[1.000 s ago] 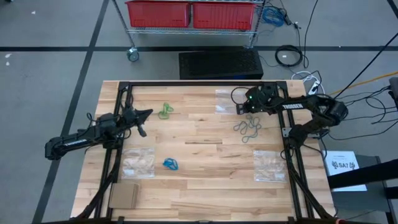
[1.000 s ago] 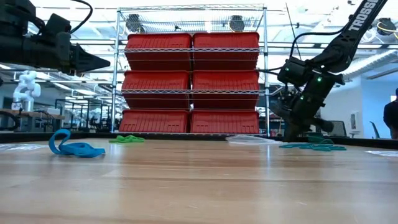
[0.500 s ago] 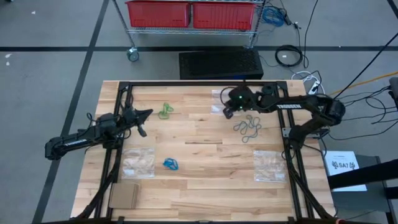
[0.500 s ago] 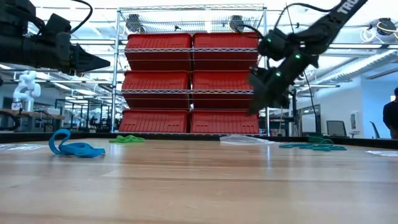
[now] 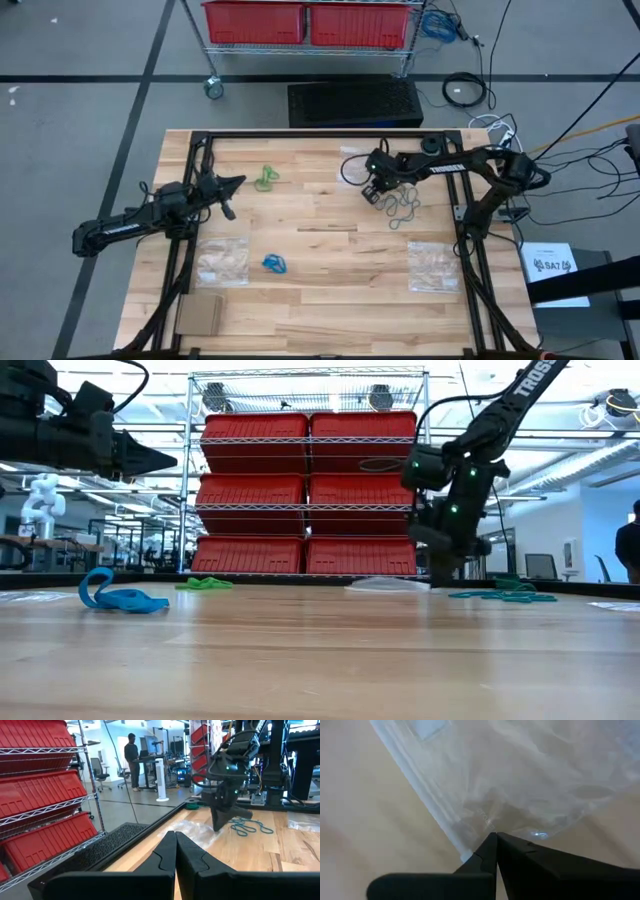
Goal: Sort rubber bands
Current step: Open the top transparent zip lock bag
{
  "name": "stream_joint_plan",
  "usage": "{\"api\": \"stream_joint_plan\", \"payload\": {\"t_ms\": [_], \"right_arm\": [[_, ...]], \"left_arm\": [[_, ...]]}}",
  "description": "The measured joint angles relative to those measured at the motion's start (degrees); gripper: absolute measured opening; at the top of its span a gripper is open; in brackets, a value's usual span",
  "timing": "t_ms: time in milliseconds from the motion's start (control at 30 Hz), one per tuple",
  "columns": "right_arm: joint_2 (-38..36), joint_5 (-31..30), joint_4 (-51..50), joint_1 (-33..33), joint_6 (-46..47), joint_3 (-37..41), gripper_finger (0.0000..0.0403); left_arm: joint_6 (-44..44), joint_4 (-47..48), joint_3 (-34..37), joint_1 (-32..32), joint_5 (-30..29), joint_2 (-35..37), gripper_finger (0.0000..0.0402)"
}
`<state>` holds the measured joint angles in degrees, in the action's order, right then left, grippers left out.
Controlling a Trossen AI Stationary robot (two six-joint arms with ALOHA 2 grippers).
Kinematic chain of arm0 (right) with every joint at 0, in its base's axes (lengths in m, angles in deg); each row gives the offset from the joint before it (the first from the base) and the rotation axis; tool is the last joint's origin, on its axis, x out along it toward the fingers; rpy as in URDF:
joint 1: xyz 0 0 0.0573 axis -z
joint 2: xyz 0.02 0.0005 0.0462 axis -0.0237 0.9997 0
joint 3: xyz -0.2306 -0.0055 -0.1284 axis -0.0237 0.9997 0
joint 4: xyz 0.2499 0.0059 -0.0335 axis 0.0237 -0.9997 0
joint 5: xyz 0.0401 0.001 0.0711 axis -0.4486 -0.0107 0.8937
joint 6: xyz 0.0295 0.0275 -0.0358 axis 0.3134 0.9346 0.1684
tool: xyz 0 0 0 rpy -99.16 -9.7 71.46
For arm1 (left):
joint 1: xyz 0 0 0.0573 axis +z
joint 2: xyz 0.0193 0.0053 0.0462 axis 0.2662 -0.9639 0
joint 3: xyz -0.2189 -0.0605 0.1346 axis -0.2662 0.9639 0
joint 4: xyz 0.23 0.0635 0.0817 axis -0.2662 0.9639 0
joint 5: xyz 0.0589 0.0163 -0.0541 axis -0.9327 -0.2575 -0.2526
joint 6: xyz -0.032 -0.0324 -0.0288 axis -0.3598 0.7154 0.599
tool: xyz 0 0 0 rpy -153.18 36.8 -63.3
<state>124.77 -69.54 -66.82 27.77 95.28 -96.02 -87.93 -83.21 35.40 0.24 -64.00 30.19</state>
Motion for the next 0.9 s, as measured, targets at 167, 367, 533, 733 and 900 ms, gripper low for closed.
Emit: {"api": "stream_joint_plan", "payload": {"t_ms": [167, 367, 533, 733, 900], "right_arm": [[0.59, 15.46, 12.75, -1.12, 4.55, 0.66, 0.0000], [-4.67, 15.29, 20.46, -1.46, -4.79, -2.55, 0.0000], [-3.37, 10.59, 20.12, -0.72, -21.64, -4.49, 0.0000], [2.58, 7.18, 18.93, 0.66, -31.66, -4.53, 0.0000], [6.35, 4.26, 14.93, 0.78, -31.31, -4.50, 0.0000]], "left_arm": [[0.03, -1.56, -0.02, -0.01, 0.00, 0.01, 0.0004], [0.05, -2.82, -0.02, 0.01, 0.00, 0.01, 0.0004], [0.07, -2.77, 0.00, 0.01, 0.00, 0.01, 0.0004], [0.10, -2.88, 0.00, 0.01, 0.00, 0.01, 0.0004], [0.23, -2.86, 0.00, -0.01, 0.02, 0.01, 0.0004]]}}
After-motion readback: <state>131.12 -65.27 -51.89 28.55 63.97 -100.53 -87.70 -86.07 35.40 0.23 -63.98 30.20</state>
